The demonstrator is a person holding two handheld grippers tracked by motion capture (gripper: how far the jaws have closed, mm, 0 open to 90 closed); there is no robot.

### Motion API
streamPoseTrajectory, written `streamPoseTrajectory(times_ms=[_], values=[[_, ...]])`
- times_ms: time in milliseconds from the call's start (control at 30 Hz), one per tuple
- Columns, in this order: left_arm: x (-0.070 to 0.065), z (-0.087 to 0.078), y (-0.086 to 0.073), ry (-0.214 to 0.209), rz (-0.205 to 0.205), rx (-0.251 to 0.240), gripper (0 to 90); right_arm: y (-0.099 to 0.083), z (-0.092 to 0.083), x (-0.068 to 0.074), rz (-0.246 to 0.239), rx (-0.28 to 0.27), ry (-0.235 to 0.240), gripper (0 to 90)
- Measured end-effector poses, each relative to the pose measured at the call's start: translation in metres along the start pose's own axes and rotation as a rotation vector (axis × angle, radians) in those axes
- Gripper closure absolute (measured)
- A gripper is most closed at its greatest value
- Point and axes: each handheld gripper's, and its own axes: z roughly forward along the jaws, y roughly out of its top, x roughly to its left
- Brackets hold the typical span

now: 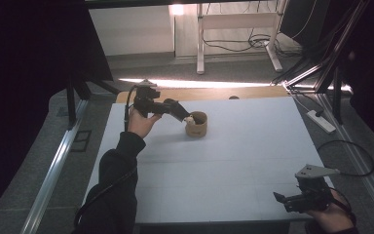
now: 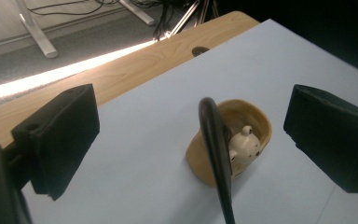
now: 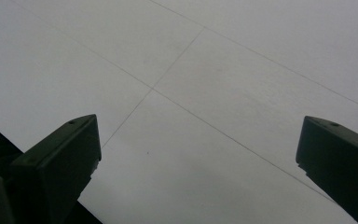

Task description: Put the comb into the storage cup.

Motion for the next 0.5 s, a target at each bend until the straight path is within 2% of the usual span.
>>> streamPoseTrajectory(times_ms=[67,500], values=[[-0.0017,0.0002,-0.0005,0.012,0.023,0.006,2.4,0.0,0.0001,0.0,-0.001,0.001,0.0,0.2],[-0.0028,-0.002,-0.0082,-0.017,0.032,-0.019,0.0,-0.0001,-0.0002,-0.0003,0.004,-0.001,0.0,0.2]])
